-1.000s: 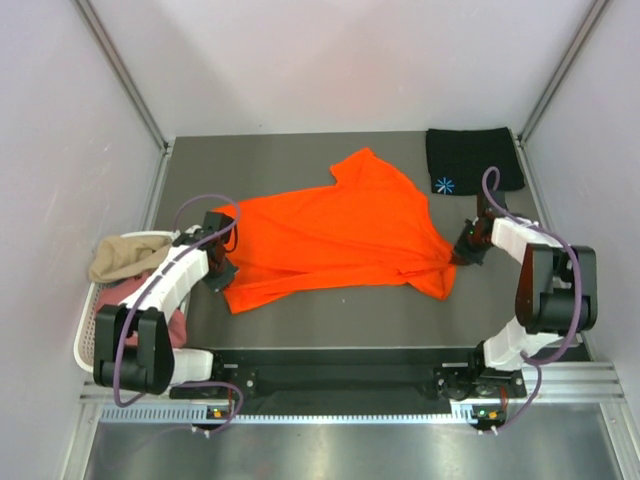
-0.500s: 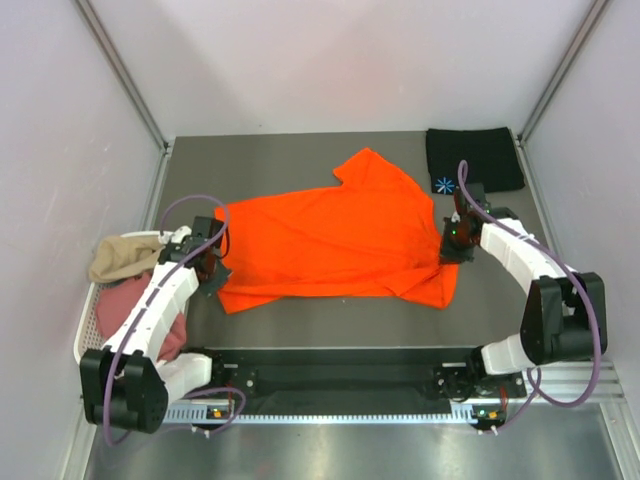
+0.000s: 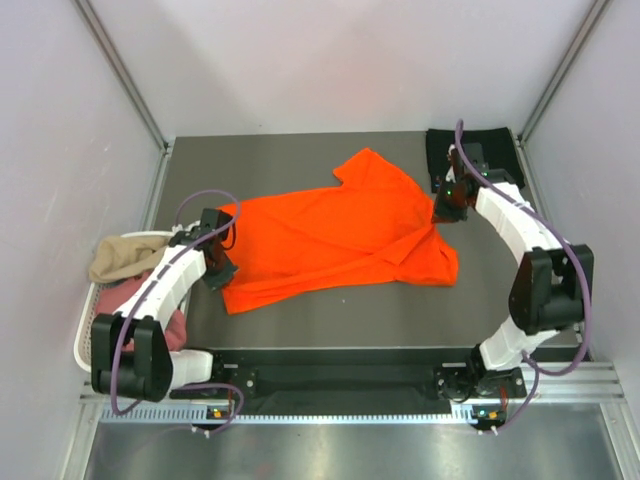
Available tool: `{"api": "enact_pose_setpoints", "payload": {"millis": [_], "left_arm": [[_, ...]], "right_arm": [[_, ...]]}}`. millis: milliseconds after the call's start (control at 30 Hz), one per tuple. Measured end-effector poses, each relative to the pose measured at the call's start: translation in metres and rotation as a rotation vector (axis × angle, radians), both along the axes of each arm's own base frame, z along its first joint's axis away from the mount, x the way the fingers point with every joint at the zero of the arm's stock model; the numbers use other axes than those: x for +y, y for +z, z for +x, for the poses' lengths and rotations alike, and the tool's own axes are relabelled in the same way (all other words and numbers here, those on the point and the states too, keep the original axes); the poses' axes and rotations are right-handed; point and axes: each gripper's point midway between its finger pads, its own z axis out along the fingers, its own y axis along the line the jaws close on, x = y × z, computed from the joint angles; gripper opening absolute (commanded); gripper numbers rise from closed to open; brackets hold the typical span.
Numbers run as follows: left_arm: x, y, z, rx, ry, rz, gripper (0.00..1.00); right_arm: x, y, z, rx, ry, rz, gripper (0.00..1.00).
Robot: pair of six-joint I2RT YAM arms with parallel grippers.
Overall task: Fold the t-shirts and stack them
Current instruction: Fold the tshirt
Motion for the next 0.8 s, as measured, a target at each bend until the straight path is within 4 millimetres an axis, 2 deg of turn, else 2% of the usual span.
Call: {"api": "enact_pose_setpoints", "payload": {"millis": [200,567,800], "left_arm": [[-0.001,-0.001,0.011,0.005,-0.017,0.004,0.00],[0.000,-0.009,0.024,0.047,-0.029,0.025,0.00],[0.002,-0.009,0.025,0.048,-0.013,0.039,0.00]], "right_arm": [[0.006,-0.010,0.026,0.021,0.018,0.004,0.01],[0.011,-0.024,0.043,0.061,0.046,0.003,0.02],[0.017,-0.020,0.059,0.048,0.065,0.022,0.03]]}}
